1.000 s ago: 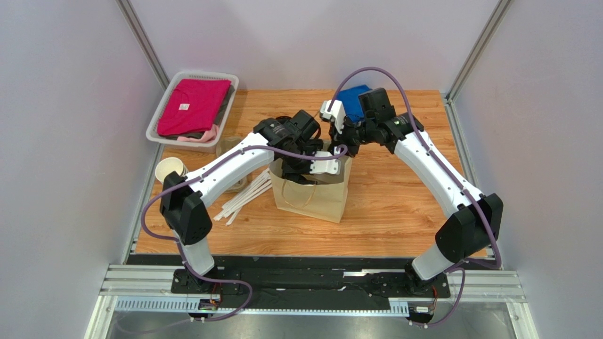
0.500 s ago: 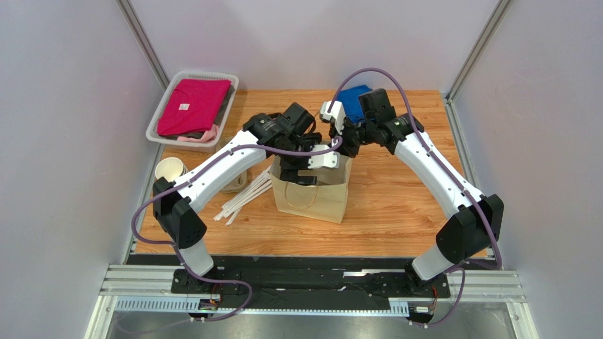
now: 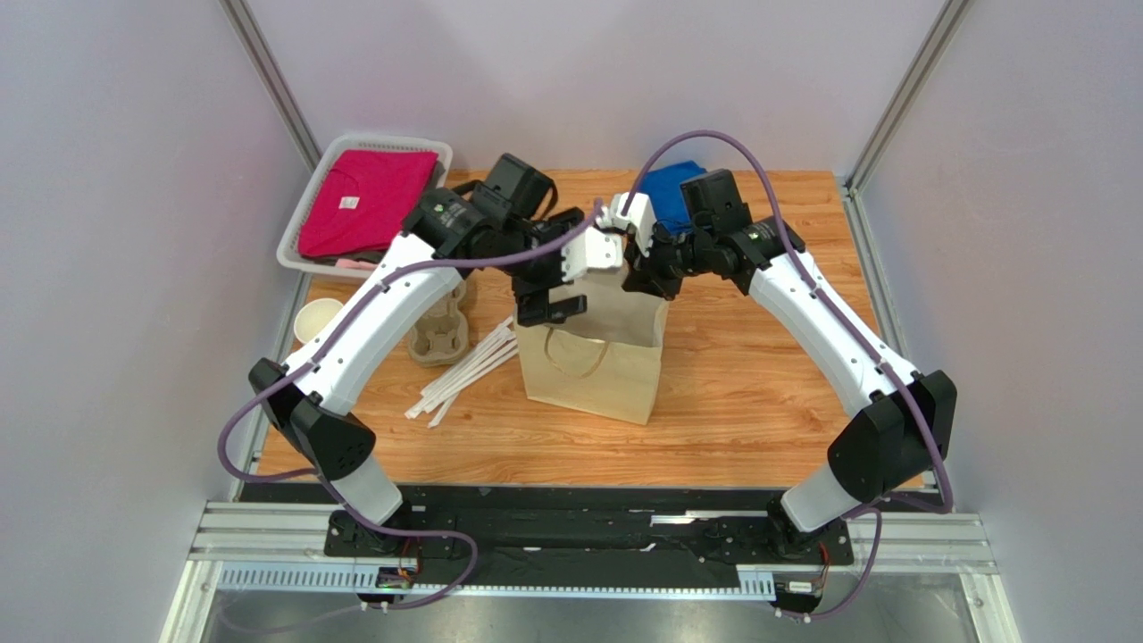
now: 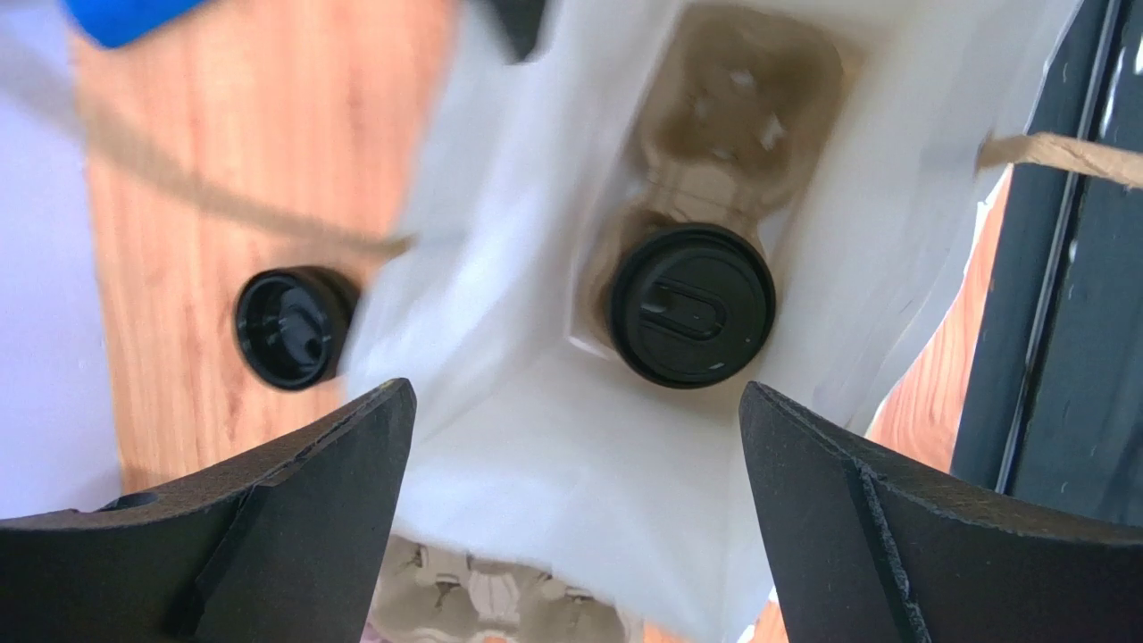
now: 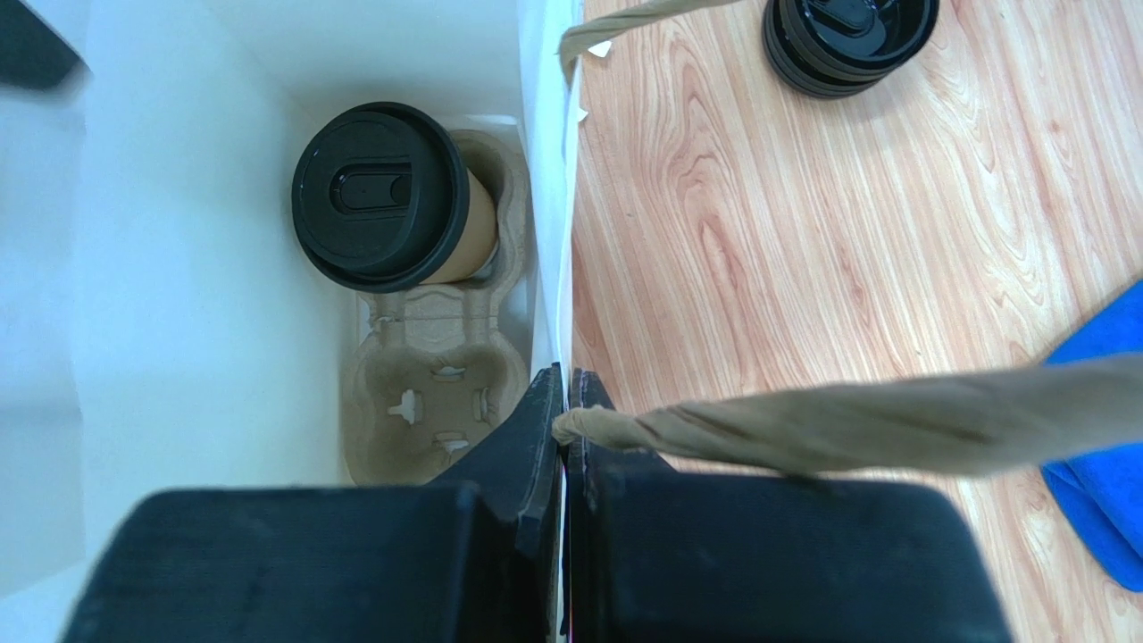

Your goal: Pack the takeout coffee

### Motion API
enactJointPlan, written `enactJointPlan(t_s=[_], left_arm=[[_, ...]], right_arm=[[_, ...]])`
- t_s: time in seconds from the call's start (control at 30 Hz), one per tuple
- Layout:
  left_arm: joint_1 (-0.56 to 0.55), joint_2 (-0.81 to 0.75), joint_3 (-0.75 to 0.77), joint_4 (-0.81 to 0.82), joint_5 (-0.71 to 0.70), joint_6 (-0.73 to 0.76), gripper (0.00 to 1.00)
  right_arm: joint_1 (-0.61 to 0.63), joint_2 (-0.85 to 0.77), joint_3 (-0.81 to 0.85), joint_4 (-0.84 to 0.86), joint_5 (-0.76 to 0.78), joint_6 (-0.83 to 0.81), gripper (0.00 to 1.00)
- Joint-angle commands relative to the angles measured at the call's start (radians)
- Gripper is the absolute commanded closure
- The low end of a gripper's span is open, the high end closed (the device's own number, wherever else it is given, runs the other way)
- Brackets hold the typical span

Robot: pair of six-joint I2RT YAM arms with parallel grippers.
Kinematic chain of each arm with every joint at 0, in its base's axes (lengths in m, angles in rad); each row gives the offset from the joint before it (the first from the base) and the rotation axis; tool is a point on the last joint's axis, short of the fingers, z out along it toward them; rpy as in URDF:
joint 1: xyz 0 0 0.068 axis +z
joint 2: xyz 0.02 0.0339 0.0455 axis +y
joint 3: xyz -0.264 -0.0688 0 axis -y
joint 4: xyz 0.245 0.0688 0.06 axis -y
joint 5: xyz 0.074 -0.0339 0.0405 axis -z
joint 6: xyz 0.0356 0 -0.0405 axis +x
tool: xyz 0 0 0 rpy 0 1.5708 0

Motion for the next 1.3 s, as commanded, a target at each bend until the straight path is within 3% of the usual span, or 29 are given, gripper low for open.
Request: enactJointPlan(t_s=[0.0,0.27,0.43,0.63,0.83,1.03,1.27], left_arm=[[0.090,-0.085,0.117,0.052,0.129,-0.183,0.01],[0.277,-0.070,0.194,0.133,0.107,-0.489,0.01],[0.356,-0.103,0.006,0.138,0.075,-0.445,0.02],[0.360,-0.113,-0.302,0.130,0.058,-0.317,0.22],[0.358,-0.016,-0.408,0.172,0.041,-0.332,0.46],[0.341,0.106,-0.422,0.268,0.030,-0.374,0.62],[0.286,0.199,-0.470,0.337,-0.020,-0.377,0.65]], right_arm=[[-0.006,-0.043,-0.017,0.003,0.045,-0.015,1.00],[-0.054,-0.086,-0.029,-0.008,0.098,0.024,1.00],[-0.089,-0.117,-0.051,-0.012,0.170,0.088,1.00],[-0.135,-0.175,-0.103,-0.014,0.262,0.169,1.00],[-0.160,-0.239,-0.152,-0.031,0.334,0.229,1.00],[-0.166,-0.284,-0.204,-0.043,0.385,0.277,1.00],[-0.164,-0.298,-0.220,-0.055,0.394,0.315,1.00]])
